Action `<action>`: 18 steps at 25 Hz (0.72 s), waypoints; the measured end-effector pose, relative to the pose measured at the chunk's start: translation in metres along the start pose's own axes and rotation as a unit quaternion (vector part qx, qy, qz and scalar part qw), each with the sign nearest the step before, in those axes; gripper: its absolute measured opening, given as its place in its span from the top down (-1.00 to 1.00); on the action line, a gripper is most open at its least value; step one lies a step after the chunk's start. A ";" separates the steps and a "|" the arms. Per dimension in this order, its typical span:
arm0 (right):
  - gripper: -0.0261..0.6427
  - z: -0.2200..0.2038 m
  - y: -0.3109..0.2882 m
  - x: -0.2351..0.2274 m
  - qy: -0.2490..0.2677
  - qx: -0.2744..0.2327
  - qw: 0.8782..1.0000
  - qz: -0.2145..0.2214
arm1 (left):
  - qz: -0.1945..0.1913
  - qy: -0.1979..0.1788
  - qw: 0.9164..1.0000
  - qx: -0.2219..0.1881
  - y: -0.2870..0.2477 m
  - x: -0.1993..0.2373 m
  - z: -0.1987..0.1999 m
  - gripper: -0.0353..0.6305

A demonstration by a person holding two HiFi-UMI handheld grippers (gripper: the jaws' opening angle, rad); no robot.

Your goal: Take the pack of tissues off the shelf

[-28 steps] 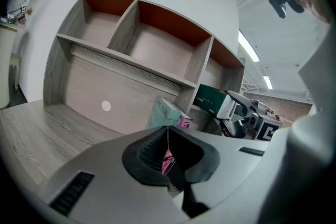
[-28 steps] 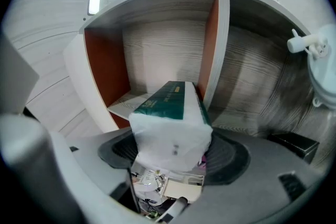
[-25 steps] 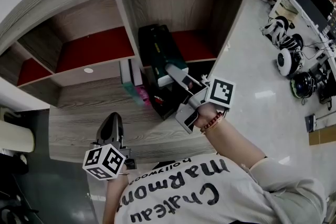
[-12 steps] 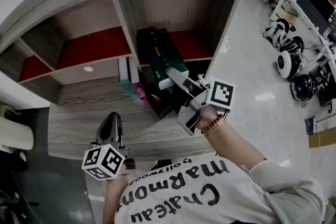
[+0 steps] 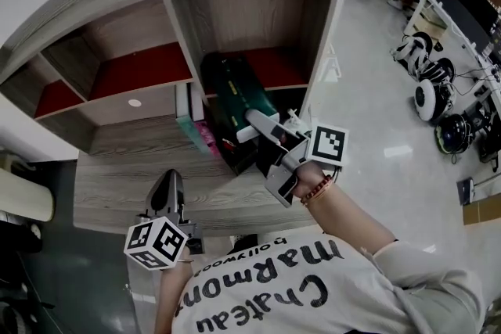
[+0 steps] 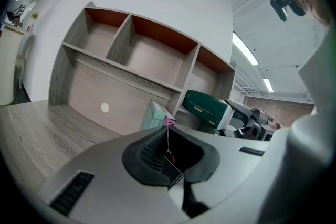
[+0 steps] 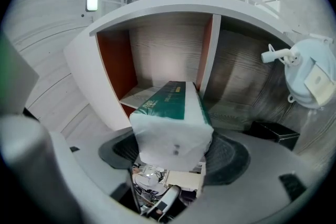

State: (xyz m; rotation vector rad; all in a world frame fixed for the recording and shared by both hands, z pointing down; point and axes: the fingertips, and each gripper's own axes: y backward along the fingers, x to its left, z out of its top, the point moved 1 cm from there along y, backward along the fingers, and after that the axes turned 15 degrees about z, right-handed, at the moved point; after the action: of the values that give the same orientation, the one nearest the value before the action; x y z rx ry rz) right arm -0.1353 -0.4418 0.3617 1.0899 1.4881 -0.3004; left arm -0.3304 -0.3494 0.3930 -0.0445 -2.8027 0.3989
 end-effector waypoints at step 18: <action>-0.13 -0.034 0.044 0.018 -0.016 0.064 0.998 0.000 | 0.008 0.011 0.999 -0.032 0.053 -0.033 -0.008 0.84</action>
State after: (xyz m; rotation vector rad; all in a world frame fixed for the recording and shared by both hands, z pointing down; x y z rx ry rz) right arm -0.1214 -0.3866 0.3720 1.1806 1.4557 -0.4164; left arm -0.2972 -0.2988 0.3761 -0.0864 -2.7940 0.3106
